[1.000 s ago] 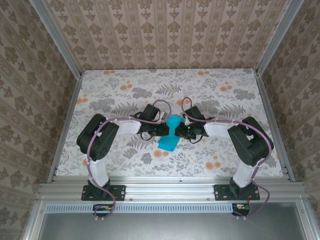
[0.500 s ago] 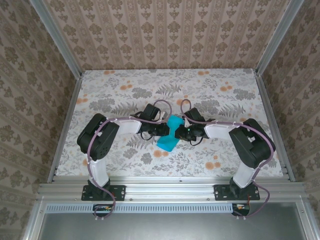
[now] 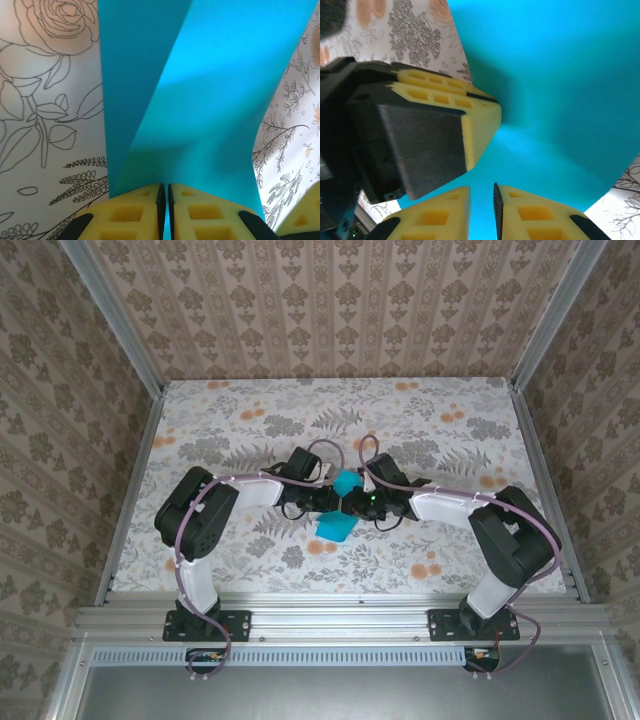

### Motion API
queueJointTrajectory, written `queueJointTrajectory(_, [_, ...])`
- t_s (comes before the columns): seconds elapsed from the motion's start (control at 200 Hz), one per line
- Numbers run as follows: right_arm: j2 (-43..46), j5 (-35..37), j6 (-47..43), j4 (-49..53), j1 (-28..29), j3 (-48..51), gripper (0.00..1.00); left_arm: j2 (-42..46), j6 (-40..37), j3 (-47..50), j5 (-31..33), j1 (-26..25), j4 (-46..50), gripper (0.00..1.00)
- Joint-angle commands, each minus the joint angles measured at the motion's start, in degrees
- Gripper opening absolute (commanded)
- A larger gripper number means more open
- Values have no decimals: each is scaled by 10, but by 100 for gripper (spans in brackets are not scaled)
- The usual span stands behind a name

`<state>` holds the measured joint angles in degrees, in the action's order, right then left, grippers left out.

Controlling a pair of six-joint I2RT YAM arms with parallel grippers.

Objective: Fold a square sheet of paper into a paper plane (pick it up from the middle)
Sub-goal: Fold the square sheet of paper in half at the center of the table.

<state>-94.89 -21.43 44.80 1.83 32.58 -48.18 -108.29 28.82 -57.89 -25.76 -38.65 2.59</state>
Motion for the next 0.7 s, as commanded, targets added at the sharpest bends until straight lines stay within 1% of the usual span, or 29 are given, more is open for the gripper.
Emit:
queueJointTrajectory(0.0, [-27,-5,5,-6,4,9,22,-29,-16,10,24,-4,61,15])
queueJointTrajectory(0.31, [-39,-5,-33,30,7,24,22,-27,-17,16,26,-2,61,15])
queueJointTrajectory(0.56, [-8,0,-48,49,8,64,20,-27,-21,17,26,1,65,15])
queueJointTrajectory(0.695, [25,-6,-41,57,11,64,16,-27,-21,16,26,1,66,15])
